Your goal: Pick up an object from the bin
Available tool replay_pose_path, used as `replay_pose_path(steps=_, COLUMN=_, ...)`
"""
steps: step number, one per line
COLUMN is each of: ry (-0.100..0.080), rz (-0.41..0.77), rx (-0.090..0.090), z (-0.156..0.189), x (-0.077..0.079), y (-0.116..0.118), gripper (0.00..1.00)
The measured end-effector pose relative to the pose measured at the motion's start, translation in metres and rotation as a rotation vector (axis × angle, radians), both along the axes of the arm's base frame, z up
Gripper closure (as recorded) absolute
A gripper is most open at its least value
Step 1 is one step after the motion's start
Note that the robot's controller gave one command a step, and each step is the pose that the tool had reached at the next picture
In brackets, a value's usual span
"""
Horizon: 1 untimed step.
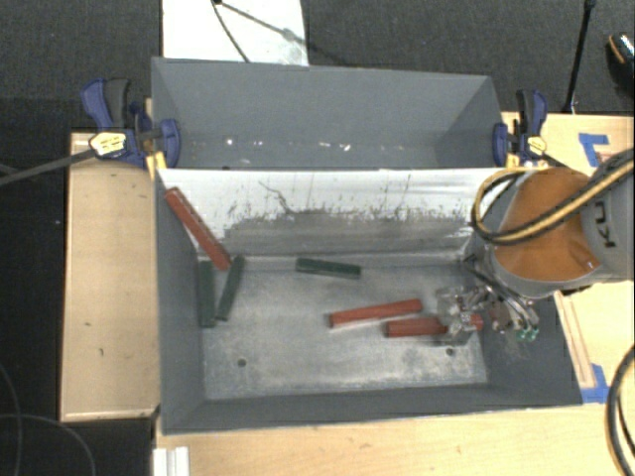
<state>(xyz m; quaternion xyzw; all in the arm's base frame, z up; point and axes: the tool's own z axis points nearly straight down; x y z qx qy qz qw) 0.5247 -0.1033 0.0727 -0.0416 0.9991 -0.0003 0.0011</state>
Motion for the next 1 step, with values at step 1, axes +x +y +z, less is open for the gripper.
replay_pose_path(steps=1, ry=-0.008, rz=-0.092, rx=0.000, z=0.1413, x=-0.0070, y=0.0148, gripper=1.00)
